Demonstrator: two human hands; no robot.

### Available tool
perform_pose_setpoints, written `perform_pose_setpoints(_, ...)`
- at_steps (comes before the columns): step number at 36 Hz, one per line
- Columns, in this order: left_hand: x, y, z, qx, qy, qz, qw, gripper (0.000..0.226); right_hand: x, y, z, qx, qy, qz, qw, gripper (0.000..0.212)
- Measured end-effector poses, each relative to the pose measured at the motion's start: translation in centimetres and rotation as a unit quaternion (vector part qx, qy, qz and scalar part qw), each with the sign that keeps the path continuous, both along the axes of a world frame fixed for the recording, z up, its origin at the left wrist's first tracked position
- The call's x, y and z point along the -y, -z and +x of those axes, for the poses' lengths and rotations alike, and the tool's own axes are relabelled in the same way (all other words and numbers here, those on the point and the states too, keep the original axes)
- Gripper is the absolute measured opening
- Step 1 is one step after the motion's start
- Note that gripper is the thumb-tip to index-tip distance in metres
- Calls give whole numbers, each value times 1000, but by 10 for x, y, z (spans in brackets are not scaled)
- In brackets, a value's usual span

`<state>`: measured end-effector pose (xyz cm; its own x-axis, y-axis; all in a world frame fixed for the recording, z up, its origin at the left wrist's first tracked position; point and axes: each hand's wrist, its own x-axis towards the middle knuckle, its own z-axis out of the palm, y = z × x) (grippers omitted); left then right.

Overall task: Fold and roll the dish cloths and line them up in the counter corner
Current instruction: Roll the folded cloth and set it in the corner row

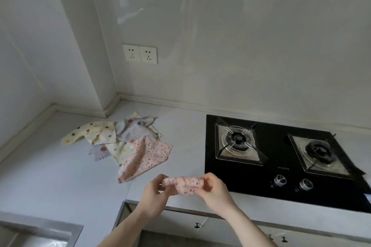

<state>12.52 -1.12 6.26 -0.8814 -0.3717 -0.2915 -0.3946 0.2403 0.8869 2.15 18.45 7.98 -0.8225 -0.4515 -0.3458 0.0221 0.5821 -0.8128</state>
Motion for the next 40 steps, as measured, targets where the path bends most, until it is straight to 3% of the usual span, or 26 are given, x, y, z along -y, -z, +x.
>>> perform_pose_setpoints(7,-22,-82,14,-25,74,21,997,27,-43,-65,47,43,102,-89,990,19)
perform_pose_setpoints(16,-76,-128,-47,-62,186,-9,981,41,-110,-119,37,-5,188,-103,977,16)
perform_pose_setpoints(19,-107,-144,-67,-67,219,-4,973,35,-141,-131,32,-17,222,-115,968,17)
perform_pose_setpoints(28,-222,-162,-124,-88,300,-50,949,22,-252,-141,14,-39,321,-149,934,16)
perform_pose_setpoints(40,-454,-163,-180,-65,325,-31,943,22,-479,-146,-10,-42,399,-115,909,21)
